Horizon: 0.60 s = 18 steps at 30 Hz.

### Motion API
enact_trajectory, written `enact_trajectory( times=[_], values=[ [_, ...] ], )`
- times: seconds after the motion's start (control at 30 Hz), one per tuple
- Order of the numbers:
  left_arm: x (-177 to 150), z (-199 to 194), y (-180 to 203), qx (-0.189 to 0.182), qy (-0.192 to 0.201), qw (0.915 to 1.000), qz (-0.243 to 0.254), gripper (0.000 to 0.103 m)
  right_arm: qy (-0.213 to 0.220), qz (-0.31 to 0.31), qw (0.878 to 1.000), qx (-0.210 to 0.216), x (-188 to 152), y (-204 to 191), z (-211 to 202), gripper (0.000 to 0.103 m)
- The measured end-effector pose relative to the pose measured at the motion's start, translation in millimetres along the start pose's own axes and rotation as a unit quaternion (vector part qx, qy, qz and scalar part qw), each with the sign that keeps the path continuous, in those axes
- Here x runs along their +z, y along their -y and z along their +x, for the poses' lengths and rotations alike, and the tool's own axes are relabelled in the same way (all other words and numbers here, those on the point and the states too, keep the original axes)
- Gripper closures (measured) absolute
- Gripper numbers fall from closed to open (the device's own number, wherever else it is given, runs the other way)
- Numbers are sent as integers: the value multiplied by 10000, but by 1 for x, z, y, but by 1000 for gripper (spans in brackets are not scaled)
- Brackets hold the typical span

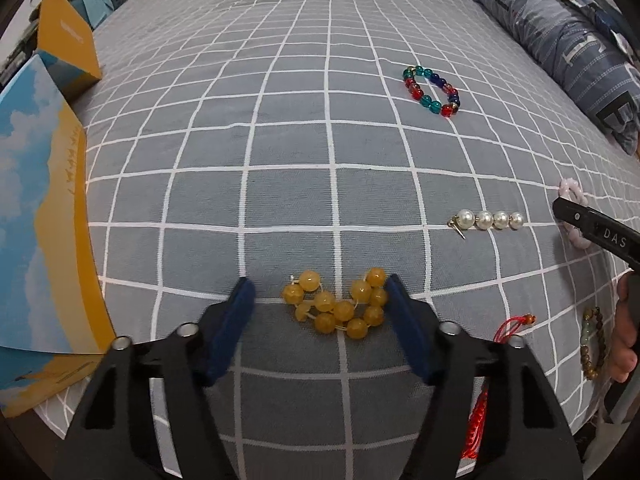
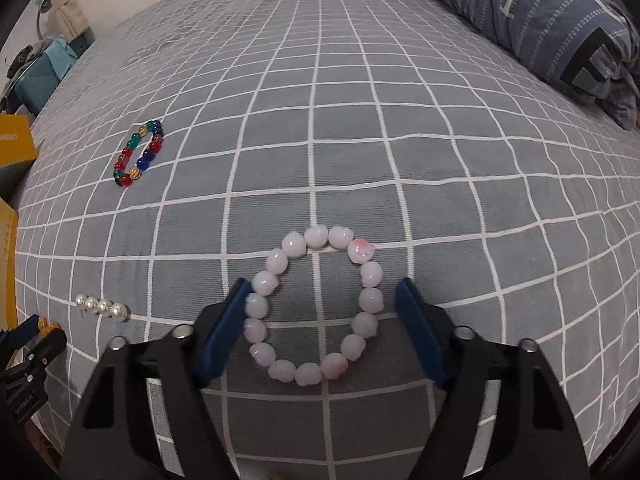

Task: Organize jewelry
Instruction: 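Grasp the yellow amber beads with the left tool while the right tool grasps the pink-white bead bracelet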

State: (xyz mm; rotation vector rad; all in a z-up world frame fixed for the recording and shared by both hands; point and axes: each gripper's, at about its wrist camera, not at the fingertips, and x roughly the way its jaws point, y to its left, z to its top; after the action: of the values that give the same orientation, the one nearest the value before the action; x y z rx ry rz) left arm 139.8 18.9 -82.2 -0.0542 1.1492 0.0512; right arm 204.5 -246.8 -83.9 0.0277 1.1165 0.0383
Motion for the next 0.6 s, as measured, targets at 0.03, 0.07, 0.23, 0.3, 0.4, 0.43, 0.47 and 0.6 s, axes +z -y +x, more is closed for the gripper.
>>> enact_trajectory(
  times=[0.03, 0.07, 0.23, 0.3, 0.4, 0.43, 0.47, 0.6],
  values=[
    [0, -1, 0, 3, -6, 10000, -5, 47, -10, 5, 10000, -20, 0, 0, -1, 41],
    [0, -1, -1, -10, -8, 10000, -15, 53, -17, 7, 10000, -38, 1, 0, -1, 46],
    [-1, -6, 2, 20, 103, 9998, 139, 91, 50, -83, 9998, -154, 1, -5, -4, 83],
    [-2, -7, 2, 20, 131, 9998, 146, 93, 76, -95, 9998, -177, 1, -6, -4, 84],
    [-3, -8, 1, -15, 152, 9998, 125, 93, 90, -115, 9997, -199, 2, -7, -3, 84],
    [-4, -9, 3, -28, 157, 9998, 119, 93, 92, -106, 9997, -192, 2, -6, -4, 84],
    [-2, -9, 1, -38, 163, 9998, 117, 93, 97, -93, 9997, -185, 3, -6, -4, 84],
    [-1, -11, 1, -81, 215, 9997, 82, 93, 181, -49, 9997, -163, 0, -6, -9, 84]
  ],
)
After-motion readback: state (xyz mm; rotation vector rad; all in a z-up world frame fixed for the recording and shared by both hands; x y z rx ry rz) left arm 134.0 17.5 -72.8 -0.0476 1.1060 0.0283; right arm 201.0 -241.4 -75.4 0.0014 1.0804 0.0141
